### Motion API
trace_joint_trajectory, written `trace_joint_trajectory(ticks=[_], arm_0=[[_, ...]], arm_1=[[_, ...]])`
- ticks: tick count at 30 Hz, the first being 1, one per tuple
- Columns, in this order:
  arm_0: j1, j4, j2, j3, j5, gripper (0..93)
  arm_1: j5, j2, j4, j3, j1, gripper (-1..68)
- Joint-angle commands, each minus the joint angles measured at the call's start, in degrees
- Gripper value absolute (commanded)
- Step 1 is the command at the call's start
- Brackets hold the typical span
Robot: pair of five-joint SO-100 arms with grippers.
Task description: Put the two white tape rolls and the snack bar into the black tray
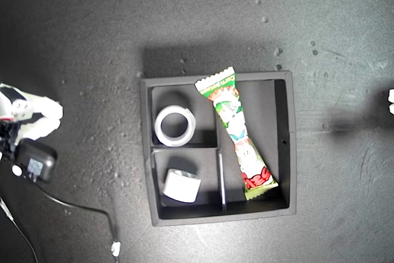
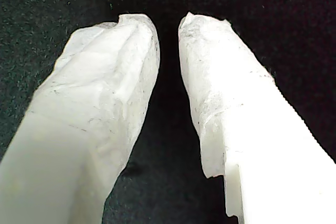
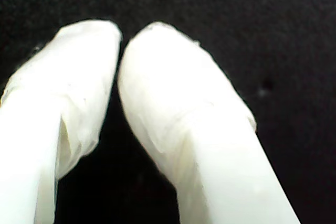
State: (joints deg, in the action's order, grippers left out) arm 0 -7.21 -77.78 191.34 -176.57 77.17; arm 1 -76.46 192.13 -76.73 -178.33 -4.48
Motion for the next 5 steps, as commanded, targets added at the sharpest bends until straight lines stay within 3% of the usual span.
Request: trace_joint_trajectory(ticks=[1, 5], arm_0=[[0.44, -2.2, 2.64, -3.25, -0.62, 0.2], [0.44, -2.2, 2.64, -3.25, -0.62, 0.2]], arm_1=[[0.44, -0.26, -0.09, -0.7, 0.18, 2.4], [0.44, -0.26, -0.09, -0.7, 0.18, 2.4]])
